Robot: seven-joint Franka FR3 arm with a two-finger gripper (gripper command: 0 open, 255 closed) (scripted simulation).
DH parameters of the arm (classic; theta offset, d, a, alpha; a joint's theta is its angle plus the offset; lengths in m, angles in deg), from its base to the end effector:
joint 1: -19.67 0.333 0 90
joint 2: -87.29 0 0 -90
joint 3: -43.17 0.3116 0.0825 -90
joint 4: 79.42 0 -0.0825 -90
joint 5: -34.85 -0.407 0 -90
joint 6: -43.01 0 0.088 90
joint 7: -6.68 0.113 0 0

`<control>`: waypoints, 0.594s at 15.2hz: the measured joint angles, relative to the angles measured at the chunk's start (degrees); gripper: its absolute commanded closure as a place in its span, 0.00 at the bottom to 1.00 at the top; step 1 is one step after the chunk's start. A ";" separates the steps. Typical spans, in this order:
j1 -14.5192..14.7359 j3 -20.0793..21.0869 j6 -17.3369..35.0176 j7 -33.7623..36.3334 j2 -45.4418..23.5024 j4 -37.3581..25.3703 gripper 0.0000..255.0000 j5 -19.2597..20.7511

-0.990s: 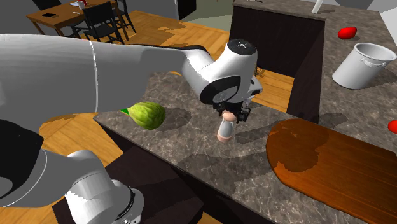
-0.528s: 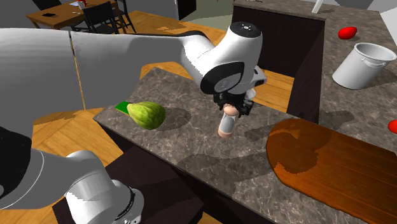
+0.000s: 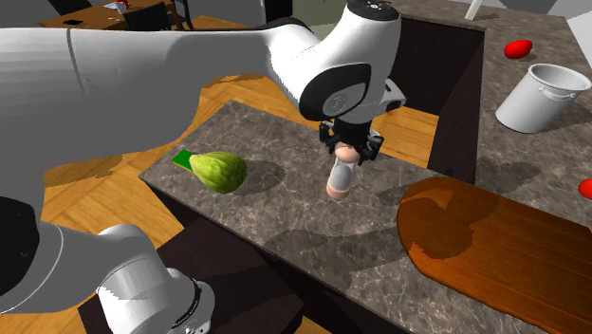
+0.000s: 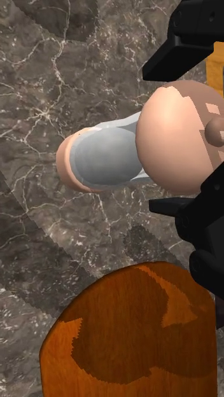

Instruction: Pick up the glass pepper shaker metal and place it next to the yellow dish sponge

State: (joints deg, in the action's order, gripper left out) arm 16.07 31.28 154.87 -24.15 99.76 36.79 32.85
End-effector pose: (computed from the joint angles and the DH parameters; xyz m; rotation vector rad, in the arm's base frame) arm 0.5119 -0.1460 0.5366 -3.0881 -0.4016 -0.2440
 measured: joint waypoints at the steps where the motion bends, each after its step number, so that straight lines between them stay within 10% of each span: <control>1: 0.01 0.03 -0.59 0.06 0.05 -0.54 1.00 0.02; 9: 0.06 0.07 -6.86 0.36 -0.23 -7.10 1.00 0.03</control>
State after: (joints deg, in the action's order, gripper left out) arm 16.14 31.35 148.01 -23.79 99.53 29.68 32.88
